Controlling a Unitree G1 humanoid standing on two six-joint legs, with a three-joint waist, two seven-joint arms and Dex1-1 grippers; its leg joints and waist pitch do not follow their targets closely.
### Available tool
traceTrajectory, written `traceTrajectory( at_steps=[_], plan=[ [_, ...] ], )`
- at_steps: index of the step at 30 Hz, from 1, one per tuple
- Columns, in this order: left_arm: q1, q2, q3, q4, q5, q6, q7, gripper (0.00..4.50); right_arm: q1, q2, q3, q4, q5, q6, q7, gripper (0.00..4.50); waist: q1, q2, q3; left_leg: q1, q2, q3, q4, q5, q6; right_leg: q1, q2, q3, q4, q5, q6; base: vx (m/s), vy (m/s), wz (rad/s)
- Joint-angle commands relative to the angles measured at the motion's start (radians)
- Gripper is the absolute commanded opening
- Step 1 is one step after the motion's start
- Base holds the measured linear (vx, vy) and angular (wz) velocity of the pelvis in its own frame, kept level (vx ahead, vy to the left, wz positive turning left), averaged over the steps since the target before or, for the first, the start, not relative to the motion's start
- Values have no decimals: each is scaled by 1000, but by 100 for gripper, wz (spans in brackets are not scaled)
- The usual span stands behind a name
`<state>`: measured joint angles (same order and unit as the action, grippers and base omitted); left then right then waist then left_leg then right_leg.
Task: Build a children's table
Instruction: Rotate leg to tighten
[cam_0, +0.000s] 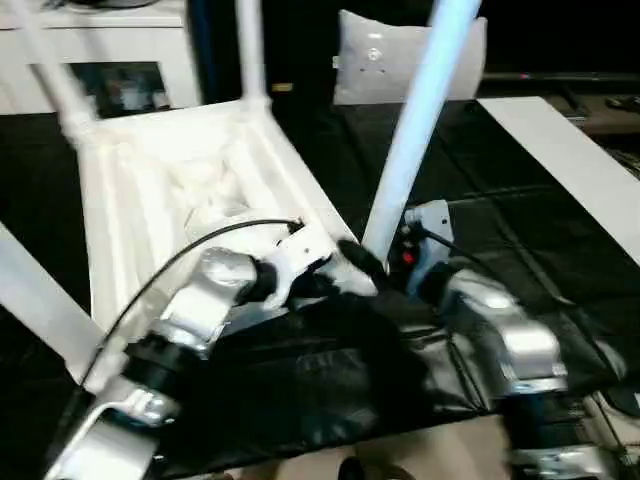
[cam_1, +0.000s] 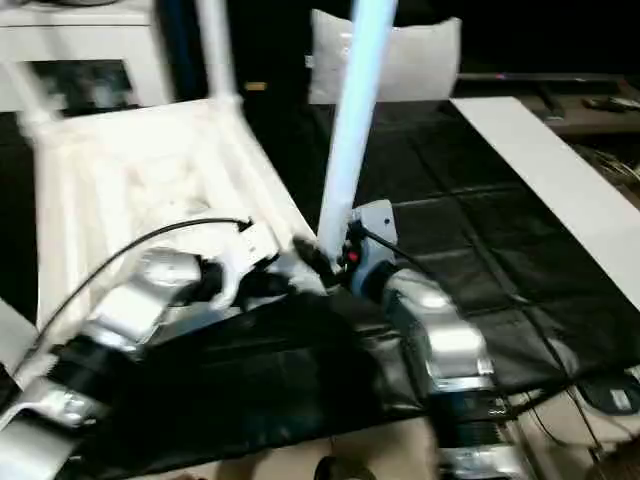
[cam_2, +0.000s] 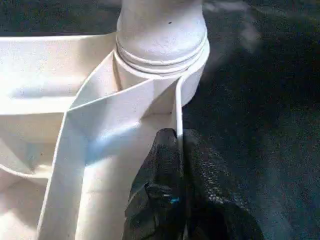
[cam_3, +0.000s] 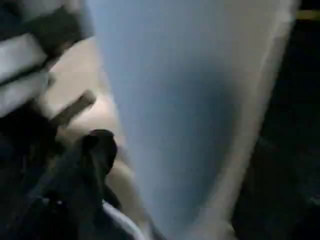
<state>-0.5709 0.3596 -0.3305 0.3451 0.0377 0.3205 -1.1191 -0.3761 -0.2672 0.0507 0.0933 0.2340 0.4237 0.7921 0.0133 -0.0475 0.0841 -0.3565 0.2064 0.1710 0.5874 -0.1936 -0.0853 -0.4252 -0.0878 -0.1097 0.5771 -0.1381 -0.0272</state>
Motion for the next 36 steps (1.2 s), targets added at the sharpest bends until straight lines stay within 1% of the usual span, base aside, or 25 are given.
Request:
traceTrajectory(
  at_steps=[1, 3, 4, 5, 6, 8, 9, 10, 11, 13, 15, 16, 17, 18, 20, 21, 22, 23, 24, 25, 26, 31, 32, 33, 36],
  plan=[
    [-3, 5, -34, -32, -34, -61, -100, 0, 2, -35, 17, -1, 8, -29, 92, 447, 0, 5, -66, 7, 24, 4, -67, -183, 72, 60, -52, 59, -68, -339, -164, 0, 0, 0],
    [-5, 31, -47, -25, -35, -87, -148, 0, -7, -82, 39, 14, 8, -48, 162, 447, 7, 8, -67, 8, 25, 2, -67, -191, 68, 61, -54, 59, -68, -352, -164, 0, 0, 0],
    [-12, 54, -61, -10, -32, -120, -188, 0, -17, -130, 68, 31, 12, -61, 253, 447, 11, 2, -67, 7, 25, 3, -67, -191, 69, 63, -53, 59, -68, -353, -162, 0, 0, 0],
    [-14, 59, -64, -3, -31, -130, -198, 0, -20, -141, 74, 36, 14, -63, 277, 447, 15, 4, -67, 10, 26, 3, -66, -195, 71, 61, -53, 61, -67, -350, -167, 0, 0, 0],
    [-18, 68, -66, 5, -35, -145, -222, 0, -26, -158, 86, 41, 23, -62, 326, 447, 15, 3, -65, 10, 27, 5, -67, -197, 70, 59, -53, 63, -67, -350, -170, 0, 0, 0],
    [-24, 81, -74, 18, -40, -173, -264, 0, -37, -182, 102, 49, 44, -50, 401, 447, 18, 1, -66, 8, 25, 4, -67, -201, 70, 62, -55, 63, -67, -358, -172, 0, 0, 0],
    [-27, 90, -82, 24, -41, -188, -290, 0, -45, -192, 110, 57, 56, -44, 439, 431, 19, -3, -67, 7, 26, 2, -67, -197, 74, 64, -56, 62, -65, -362, -170, 0, 0, 0],
    [-29, 95, -87, 29, -42, -202, -307, 0, -50, -199, 115, 65, 64, -43, 463, 413, 19, -1, -67, 6, 27, 1, -68, -193, 73, 65, -56, 63, -64, -360, -171, 0, 0, 0],
    [-32, 100, -96, 33, -40, -217, -322, 0, -59, -204, 122, 77, 72, -38, 492, 413, 18, -7, -67, 5, 26, 2, -67, -190, 77, 65, -56, 62, -65, -360, -173, 0, 0, 0],
    [-35, 101, -99, 36, -40, -229, -335, 0, -68, -208, 129, 90, 74, -40, 516, 413, 22, -5, -68, 7, 28, 2, -66, -177, 73, 64, -58, 64, -61, -350, -181, 0, 0, 0],
    [-41, 106, -112, 35, -41, -248, -370, 0, -93, -210, 155, 130, 72, -49, 561, 381, 24, -5, -69, 7, 28, 3, -66, -164, 73, 64, -58, 64, -58, -336, -192, 0, 0, 0],
    [-42, 106, -115, 33, -41, -250, -375, 0, -97, -209, 161, 138, 68, -54, 567, 381, 25, -5, -69, 6, 29, 3, -66, -159, 71, 65, -57, 64, -58, -331, -193, 0, 0, 0],
    [-44, 107, -117, 35, -42, -255, -382, 0, -103, -209, 171, 150, 66, -54, 583, 366, 28, -6, -68, 7, 30, 4, -66, -156, 70, 64, -57, 64, -57, -324, -195, 0, 0, 0],
    [-47, 107, -116, 38, -43, -259, -386, 0, -107, -209, 175, 156, 66, -51, 596, 366, 29, -6, -69, 7, 30, 4, -65, -155, 72, 65, -58, 64, -56, -321, -197, 0, 0, 0],
    [-49, 106, -116, 42, -43, -262, -388, 0, -109, -211, 180, 156, 67, -48, 606, 338, 34, -4, -68, 7, 31, 4, -66, -149, 71, 64, -57, 65, -55, -314, -198, 0, 0, 0],
    [-49, 106, -116, 42, -43, -262, -388, 0, -109, -211, 180, 156, 67, -48, 606, 338, 36, -6, -69, 6, 31, 4, -66, -147, 69, 66, -57, 64, -54, -314, -195, 0, 0, 0],
    [-53, 107, -116, 51, -43, -272, -390, 0, -111, -214, 185, 159, 68, -53, 620, 324, 37, -8, -69, 6, 30, 4, -66, -148, 68, 66, -57, 64, -54, -319, -192, 0, 0, 0],
    [-53, 107, -116, 51, -43, -272, -390, 0, -111, -214, 185, 159, 68, -53, 620, 324, 38, -8, -68, 6, 29, 4, -66, -152, 67, 66, -58, 64, -56, -333, -187, 0, 0, 0],
    [-56, 109, -115, 60, -43, -279, -391, 0, -112, -219, 191, 162, 72, -53, 641, 319, 38, -7, -68, 6, 29, 4, -66, -152, 66, 66, -58, 64, -56, -336, -185, 0, 0, 0],
    [-58, 110, -112, 66, -43, -284, -392, 0, -114, -223, 195, 166, 74, -55, 654, 294, 37, -8, -67, 5, 29, 4, -66, -156, 65, 66, -58, 63, -58, -348, -179, 0, 0, 0],
    [-58, 110, -111, 68, -43, -285, -393, 0, -115, -224, 196, 168, 75, -56, 657, 294, 38, -9, -68, 6, 29, 4, -65, -158, 66, 65, -58, 64, -58, -351, -178, 0, 0, 0],
    [-58, 112, -109, 76, -39, -293, -388, 0, -114, -226, 201, 167, 80, -54, 675, 241, 38, -11, -68, 5, 29, 4, -66, -151, 64, 66, -57, 64, -56, -339, -184, 0, 0, 0],
    [-58, 112, -108, 75, -38, -292, -388, 0, -113, -227, 201, 164, 81, -52, 676, 241, 39, -11, -68, 5, 30, 4, -66, -147, 65, 66, -58, 64, -55, -335, -186, 0, 0, 0],
    [-57, 112, -107, 75, -40, -291, -386, 0, -112, -225, 199, 160, 87, -46, 677, 233, 39, -13, -68, 5, 30, 4, -66, -144, 66, 65, -58, 64, -55, -334, -186, 0, 0, 0],
    [-49, 108, -96, 68, -50, -270, -373, 0, -104, -212, 187, 139, 112, -9, 663, 218, 39, -12, -67, 5, 31, 4, -66, -146, 66, 65, -58, 64, -54, -338, -187, 0, 0, 0]
  ],
)
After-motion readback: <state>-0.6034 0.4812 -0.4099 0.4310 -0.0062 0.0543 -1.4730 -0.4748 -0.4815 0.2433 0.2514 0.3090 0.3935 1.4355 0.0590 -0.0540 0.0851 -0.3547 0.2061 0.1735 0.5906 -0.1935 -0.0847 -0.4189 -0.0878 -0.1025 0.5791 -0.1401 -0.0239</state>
